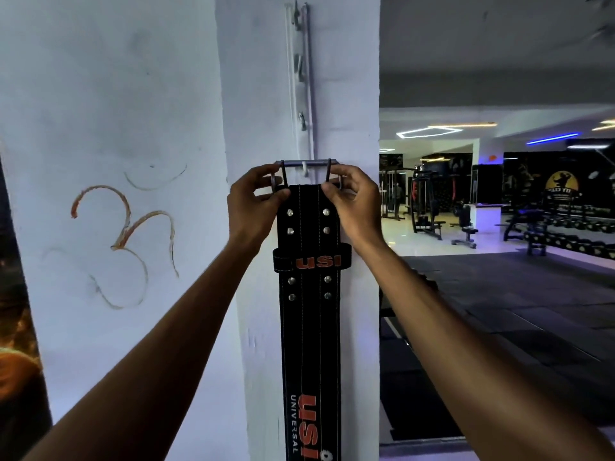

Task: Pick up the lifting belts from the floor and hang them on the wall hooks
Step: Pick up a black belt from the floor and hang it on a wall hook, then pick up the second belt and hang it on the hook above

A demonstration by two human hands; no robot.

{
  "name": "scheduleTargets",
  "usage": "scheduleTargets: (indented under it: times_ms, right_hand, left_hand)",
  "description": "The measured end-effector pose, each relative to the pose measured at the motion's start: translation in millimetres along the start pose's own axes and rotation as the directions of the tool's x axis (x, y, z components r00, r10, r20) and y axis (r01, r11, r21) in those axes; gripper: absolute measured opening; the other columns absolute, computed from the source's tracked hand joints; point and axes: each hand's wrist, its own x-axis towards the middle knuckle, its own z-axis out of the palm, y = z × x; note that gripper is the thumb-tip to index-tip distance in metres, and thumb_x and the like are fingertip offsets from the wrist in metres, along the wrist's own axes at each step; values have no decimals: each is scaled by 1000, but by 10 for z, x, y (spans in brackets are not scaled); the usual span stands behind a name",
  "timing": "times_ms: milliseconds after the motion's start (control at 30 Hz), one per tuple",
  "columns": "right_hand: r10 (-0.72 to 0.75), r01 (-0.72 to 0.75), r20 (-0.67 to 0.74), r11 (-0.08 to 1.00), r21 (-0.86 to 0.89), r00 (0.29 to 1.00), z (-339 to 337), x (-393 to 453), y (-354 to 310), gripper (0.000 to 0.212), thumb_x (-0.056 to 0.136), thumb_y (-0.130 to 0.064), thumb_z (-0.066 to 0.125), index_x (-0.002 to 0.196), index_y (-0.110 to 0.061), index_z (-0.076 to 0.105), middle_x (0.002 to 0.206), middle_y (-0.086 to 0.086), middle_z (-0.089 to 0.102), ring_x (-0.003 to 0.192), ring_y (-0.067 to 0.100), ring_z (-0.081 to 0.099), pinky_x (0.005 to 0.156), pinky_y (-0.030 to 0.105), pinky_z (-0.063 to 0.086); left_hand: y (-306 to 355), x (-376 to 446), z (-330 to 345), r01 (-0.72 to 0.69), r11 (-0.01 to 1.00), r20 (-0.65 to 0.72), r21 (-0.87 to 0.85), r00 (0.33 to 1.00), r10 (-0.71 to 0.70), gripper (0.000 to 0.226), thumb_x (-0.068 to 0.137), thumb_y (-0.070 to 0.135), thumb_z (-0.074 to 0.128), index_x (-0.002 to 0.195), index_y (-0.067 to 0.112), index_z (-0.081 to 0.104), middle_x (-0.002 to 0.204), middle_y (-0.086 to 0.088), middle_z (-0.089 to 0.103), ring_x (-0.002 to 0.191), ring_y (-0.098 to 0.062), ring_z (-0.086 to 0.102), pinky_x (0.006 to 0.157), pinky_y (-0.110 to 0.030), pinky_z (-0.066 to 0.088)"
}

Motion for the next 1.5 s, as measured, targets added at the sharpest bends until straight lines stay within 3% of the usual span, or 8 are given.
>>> scheduleTargets:
  times_ms: [233, 433, 667, 800, 967, 1100, 1233, 1500]
  right_hand:
    - [82, -74, -99, 994, 84, 992, 21, -72, 62, 39, 84, -17, 72, 115, -16, 48, 80, -3, 68, 74, 6, 66, 71, 15, 51]
    - [247, -246, -87, 969, 22, 965, 11, 48, 16, 31, 81, -31, 73, 105, -23, 56, 87, 4, 73, 80, 18, 71, 77, 38, 57]
    - [15, -22, -56, 992, -121, 998, -125, -407, 66, 46, 87, -23, 69, 127, -16, 49, 109, 2, 61, 96, 13, 61, 80, 24, 55]
    - [-189, 143, -131, 943, -300, 973, -233, -895, 84, 31, 90, -21, 63, 120, -14, 58, 106, 1, 63, 92, 18, 59, 78, 27, 50]
    - [-213, 214, 33, 933, -291, 976, -260, -1721, 164, 21, 92, -17, 61, 112, -10, 65, 100, 4, 66, 95, 19, 59, 82, 22, 45]
    - [14, 40, 244, 975, -218, 970, -167, -2825, 362, 22, 92, -16, 61, 113, -10, 64, 103, 3, 67, 98, 20, 61, 85, 31, 50]
    - [275, -159, 452, 947, -279, 848, -35, -4134, 534, 24, 94, -17, 58, 116, -11, 63, 108, 1, 67, 103, 16, 62, 93, 34, 50]
    - [625, -319, 715, 778, -541, 314, 400, -7145, 436, 27, 91, -19, 60, 117, -13, 63, 117, 4, 67, 109, 21, 62, 93, 31, 47]
  left_hand:
    - [-64, -59, 46, 96, 993, -26, -66, 995, -98, 46, 81, 13, 77, 119, 17, 51, 94, -8, 72, 77, -13, 74, 69, -33, 62]
    - [26, -31, 115, 207, 973, -67, -101, 974, -214, 37, 81, 13, 74, 115, 4, 59, 91, -16, 68, 69, -15, 70, 59, -24, 57]
    - [13, -386, 48, 118, 993, -204, -29, 972, -121, 41, 80, 30, 78, 115, 21, 59, 108, -4, 72, 89, -16, 75, 78, -39, 64]
    - [22, -798, 53, 12, 990, -227, 142, 974, 20, 37, 86, 28, 73, 118, 16, 59, 101, 11, 68, 84, 3, 69, 73, -16, 56]
    - [-230, -1528, -124, 32, 974, -234, 225, 972, 22, 24, 92, 15, 65, 115, 17, 59, 102, 6, 68, 85, 0, 68, 69, -12, 50]
    - [-763, -2522, -744, 193, 923, -284, 333, 954, -97, 9, 92, 9, 63, 100, 10, 68, 103, -9, 70, 84, 1, 67, 71, -14, 53]
    - [-1384, -3774, -1542, 502, 782, -356, 368, 854, -380, 14, 92, 14, 64, 102, 8, 72, 99, -4, 71, 78, 3, 65, 69, -12, 51]
    - [-1877, -6701, -3117, 877, 270, -457, 397, 444, -770, 19, 91, 4, 63, 107, 6, 73, 98, -11, 75, 73, 1, 65, 60, 1, 44]
